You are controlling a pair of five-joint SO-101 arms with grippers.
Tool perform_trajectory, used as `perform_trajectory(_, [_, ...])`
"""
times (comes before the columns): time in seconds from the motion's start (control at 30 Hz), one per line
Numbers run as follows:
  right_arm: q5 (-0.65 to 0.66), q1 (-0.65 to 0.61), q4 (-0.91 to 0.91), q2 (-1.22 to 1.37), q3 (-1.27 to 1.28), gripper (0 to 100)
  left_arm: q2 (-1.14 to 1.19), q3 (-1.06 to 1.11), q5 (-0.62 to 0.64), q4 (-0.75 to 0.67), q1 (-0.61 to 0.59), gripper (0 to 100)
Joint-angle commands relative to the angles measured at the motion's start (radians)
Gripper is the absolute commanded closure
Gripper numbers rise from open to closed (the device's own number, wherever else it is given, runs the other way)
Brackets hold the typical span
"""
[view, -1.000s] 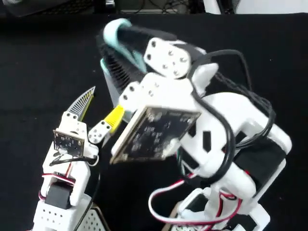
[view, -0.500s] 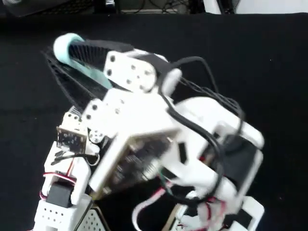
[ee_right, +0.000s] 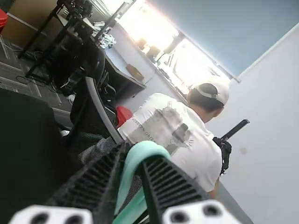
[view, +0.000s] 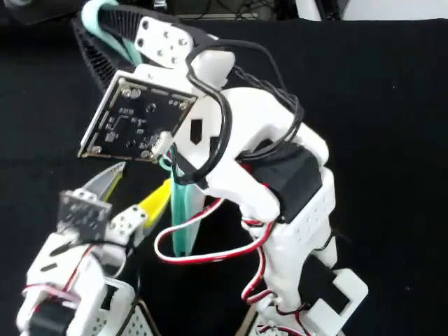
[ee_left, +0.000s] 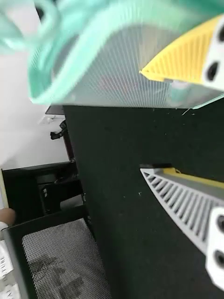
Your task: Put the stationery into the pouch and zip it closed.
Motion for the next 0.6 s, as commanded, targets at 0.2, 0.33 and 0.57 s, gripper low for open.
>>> perform_trajectory(0.2, [-0.009,0.017,-0.091,0.007,-0.016,98.6,-0.006,-0.361,-0.012,0.275,0.002,70])
perform_trajectory(0.33, [-0.009,0.018,-0.115,0.007,-0.01,98.6,-0.006,-0.469,-0.009,0.334,0.002,70])
perform_trajectory(0.57, [-0.009,0.018,-0.098,-0.002,-0.024,98.6,-0.005,-0.394,-0.011,0.315,0.205,70])
